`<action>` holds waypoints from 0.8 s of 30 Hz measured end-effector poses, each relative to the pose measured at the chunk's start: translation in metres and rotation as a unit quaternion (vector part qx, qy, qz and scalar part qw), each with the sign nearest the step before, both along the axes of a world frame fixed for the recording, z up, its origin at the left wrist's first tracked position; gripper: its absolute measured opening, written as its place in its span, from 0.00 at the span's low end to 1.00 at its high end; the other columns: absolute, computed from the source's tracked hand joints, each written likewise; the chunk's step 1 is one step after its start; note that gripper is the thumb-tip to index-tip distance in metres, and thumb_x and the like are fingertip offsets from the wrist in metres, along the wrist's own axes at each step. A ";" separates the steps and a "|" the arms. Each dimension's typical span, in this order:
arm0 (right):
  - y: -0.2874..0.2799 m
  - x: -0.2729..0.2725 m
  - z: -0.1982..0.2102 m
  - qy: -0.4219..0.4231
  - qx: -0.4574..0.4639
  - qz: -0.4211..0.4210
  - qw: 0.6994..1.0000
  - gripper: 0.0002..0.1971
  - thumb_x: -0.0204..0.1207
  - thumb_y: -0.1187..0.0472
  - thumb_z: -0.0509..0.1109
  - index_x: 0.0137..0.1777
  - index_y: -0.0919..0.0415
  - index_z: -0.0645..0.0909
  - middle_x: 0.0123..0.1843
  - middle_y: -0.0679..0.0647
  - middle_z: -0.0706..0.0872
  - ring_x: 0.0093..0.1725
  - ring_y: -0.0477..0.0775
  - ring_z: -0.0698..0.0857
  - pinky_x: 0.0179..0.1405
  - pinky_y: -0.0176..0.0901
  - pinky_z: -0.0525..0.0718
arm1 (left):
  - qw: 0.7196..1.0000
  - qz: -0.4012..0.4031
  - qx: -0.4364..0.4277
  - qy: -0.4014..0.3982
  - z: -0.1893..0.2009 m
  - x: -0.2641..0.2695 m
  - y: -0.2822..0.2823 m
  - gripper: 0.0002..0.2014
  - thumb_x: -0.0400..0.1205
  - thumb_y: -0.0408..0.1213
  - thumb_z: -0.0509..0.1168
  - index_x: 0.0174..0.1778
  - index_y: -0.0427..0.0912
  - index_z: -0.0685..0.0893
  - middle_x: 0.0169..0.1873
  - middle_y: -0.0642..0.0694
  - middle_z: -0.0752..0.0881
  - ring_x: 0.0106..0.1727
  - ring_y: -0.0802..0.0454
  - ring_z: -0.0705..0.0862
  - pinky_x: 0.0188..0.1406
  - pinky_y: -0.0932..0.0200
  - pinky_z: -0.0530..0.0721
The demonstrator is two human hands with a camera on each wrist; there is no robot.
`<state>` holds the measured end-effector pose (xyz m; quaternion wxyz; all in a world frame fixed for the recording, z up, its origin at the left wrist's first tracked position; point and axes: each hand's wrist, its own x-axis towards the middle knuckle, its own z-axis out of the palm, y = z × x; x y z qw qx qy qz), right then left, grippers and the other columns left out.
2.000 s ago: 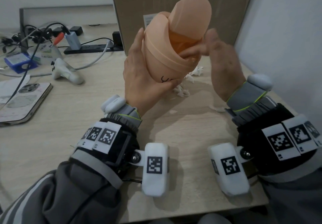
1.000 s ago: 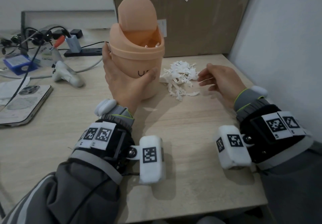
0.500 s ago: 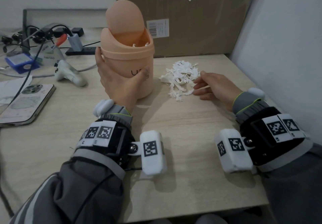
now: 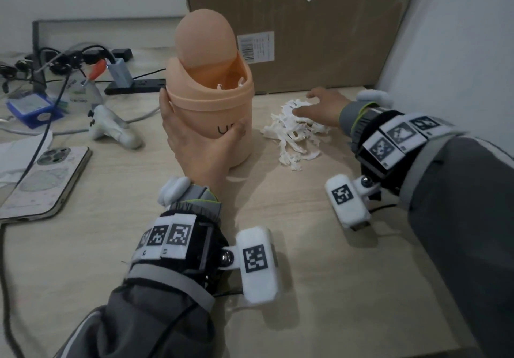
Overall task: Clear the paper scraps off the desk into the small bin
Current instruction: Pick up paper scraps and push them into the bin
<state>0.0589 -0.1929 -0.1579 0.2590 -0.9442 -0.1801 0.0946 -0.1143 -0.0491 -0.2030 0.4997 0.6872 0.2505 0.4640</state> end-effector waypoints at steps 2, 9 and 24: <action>0.014 0.009 0.001 -0.003 -0.067 0.005 0.998 0.39 0.74 0.36 0.64 0.81 0.51 0.57 0.84 0.60 0.55 0.79 0.65 0.64 0.73 0.55 0.69 | 1.000 -0.004 0.000 0.003 -0.001 0.001 0.002 0.64 0.59 0.51 0.78 0.90 0.48 0.51 0.86 0.46 0.63 0.86 0.45 0.66 0.87 0.42 0.66; 0.042 0.021 0.004 0.031 -0.193 0.072 0.978 0.47 0.70 0.27 0.59 0.83 0.51 0.48 0.85 0.57 0.50 0.83 0.63 0.54 0.80 0.60 0.57 | 1.000 -0.016 0.008 -0.007 -0.005 0.004 0.007 0.66 0.57 0.59 0.78 0.90 0.49 0.51 0.87 0.47 0.63 0.87 0.47 0.65 0.87 0.39 0.66; -0.008 -0.021 0.008 0.091 -0.272 0.229 0.930 0.31 0.79 0.43 0.63 0.81 0.41 0.57 0.83 0.48 0.61 0.79 0.55 0.65 0.77 0.51 0.65 | 1.000 -0.028 -0.003 -0.004 -0.003 0.003 0.005 0.68 0.54 0.61 0.78 0.90 0.49 0.52 0.87 0.46 0.64 0.87 0.45 0.65 0.87 0.38 0.67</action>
